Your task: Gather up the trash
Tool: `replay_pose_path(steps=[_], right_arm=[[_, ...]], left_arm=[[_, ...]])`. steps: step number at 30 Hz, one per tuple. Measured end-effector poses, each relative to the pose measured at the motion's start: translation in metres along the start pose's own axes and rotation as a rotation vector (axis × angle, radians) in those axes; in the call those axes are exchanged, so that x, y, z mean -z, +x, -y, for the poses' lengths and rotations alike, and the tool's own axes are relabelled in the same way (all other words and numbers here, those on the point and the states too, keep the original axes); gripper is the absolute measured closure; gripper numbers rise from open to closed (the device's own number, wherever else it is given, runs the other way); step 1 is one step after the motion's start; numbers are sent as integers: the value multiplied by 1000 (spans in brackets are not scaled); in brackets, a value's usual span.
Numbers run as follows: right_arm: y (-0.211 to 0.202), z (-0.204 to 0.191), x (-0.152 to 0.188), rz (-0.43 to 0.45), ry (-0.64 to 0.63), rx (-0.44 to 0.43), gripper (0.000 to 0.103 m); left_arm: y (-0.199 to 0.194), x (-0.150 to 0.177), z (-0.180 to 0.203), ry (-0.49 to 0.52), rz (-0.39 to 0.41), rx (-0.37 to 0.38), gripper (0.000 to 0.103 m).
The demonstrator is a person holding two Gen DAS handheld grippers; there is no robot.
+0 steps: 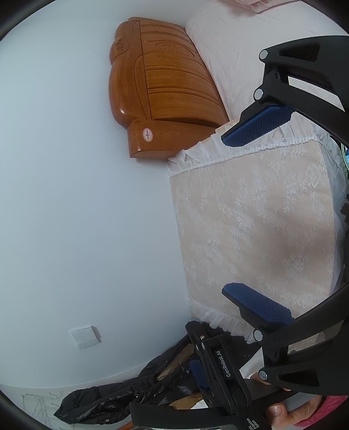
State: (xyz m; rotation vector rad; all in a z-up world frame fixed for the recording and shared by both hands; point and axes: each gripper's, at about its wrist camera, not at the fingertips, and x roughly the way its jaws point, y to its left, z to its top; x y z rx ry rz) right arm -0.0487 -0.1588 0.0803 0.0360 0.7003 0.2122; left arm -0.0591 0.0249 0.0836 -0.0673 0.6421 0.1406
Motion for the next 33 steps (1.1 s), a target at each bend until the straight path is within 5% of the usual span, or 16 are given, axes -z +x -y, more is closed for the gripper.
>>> replay_pose_path(steps=[33], right_arm=[[3, 3, 3, -19, 10, -10, 2]], left_arm=[[2, 3, 6, 16, -3, -16, 8]])
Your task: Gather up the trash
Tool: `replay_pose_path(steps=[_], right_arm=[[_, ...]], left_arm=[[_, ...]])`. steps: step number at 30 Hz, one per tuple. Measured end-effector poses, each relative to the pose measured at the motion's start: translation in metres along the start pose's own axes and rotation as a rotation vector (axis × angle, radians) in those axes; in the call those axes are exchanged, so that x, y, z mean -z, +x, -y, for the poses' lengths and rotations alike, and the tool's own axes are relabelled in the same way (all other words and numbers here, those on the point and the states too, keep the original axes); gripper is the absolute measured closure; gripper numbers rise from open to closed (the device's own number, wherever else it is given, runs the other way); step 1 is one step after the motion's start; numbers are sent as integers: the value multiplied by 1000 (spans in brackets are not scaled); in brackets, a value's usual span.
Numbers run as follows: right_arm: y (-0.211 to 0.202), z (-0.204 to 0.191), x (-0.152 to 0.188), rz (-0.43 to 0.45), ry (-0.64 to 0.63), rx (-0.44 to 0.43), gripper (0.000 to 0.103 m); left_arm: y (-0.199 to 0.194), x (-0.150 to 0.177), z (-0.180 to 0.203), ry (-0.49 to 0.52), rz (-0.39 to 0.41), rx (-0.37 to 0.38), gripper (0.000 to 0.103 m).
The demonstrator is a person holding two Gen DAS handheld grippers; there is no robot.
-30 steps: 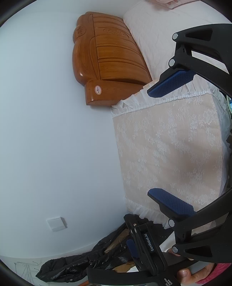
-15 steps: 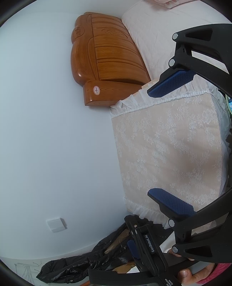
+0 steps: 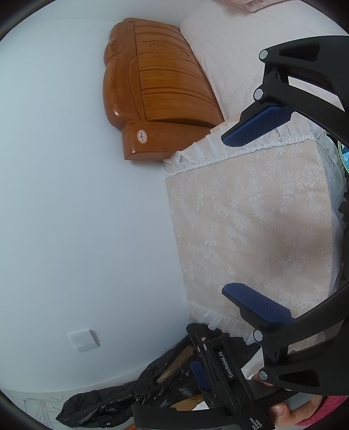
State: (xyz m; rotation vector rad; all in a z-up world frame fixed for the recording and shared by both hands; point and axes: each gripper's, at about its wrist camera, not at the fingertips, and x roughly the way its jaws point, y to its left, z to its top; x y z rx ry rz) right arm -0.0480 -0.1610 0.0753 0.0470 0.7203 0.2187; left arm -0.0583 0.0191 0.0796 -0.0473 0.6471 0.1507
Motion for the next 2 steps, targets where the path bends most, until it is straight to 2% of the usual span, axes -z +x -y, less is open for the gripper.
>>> replay_pose_path(steps=[2], right_arm=[[1, 0, 0, 0, 1, 2, 2]], left_arm=[[1, -1, -1, -2, -2, 0, 8]])
